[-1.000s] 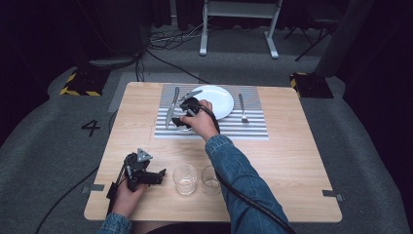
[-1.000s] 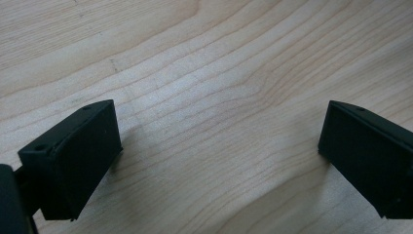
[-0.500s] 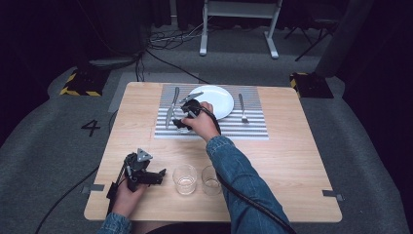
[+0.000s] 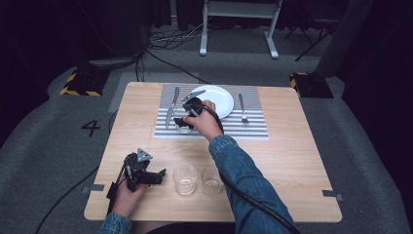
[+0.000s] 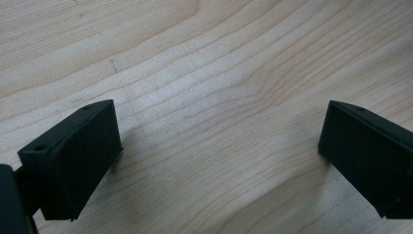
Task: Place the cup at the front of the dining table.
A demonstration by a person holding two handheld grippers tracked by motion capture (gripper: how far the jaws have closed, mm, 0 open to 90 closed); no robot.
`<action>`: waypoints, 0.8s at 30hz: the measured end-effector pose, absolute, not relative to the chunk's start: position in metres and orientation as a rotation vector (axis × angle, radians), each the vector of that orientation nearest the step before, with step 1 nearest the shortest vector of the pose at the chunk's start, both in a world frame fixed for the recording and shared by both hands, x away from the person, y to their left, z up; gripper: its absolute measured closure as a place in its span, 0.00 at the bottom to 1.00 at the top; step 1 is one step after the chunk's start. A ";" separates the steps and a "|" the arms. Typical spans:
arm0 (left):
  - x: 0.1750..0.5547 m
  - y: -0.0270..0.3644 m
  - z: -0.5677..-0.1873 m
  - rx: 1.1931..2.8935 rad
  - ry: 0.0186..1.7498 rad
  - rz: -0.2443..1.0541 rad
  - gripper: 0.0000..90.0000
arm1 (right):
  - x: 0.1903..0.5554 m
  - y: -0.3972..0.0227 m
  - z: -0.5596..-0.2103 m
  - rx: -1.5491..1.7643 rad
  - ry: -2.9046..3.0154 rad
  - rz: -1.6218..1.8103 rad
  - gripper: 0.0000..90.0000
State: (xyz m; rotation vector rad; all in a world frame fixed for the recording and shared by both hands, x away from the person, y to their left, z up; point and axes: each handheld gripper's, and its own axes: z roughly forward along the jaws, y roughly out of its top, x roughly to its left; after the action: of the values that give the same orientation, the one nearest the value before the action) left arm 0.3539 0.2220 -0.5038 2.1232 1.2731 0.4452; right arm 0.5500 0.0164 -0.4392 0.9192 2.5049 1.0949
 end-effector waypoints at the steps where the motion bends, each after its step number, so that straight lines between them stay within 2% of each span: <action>1: 0.354 0.222 -0.504 2.124 1.274 0.443 0.02 | 0.548 0.014 -0.433 0.909 2.507 1.089 0.19; 24: 0.354 0.222 -0.504 2.123 1.273 0.446 0.02 | 0.523 -0.030 -0.384 0.819 2.487 1.139 0.19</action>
State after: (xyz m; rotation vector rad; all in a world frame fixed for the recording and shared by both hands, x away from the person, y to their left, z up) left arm 0.3540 0.2218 -0.5038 2.1225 1.2733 0.4455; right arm 0.5226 -0.0296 -0.3845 0.8191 2.4867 1.1392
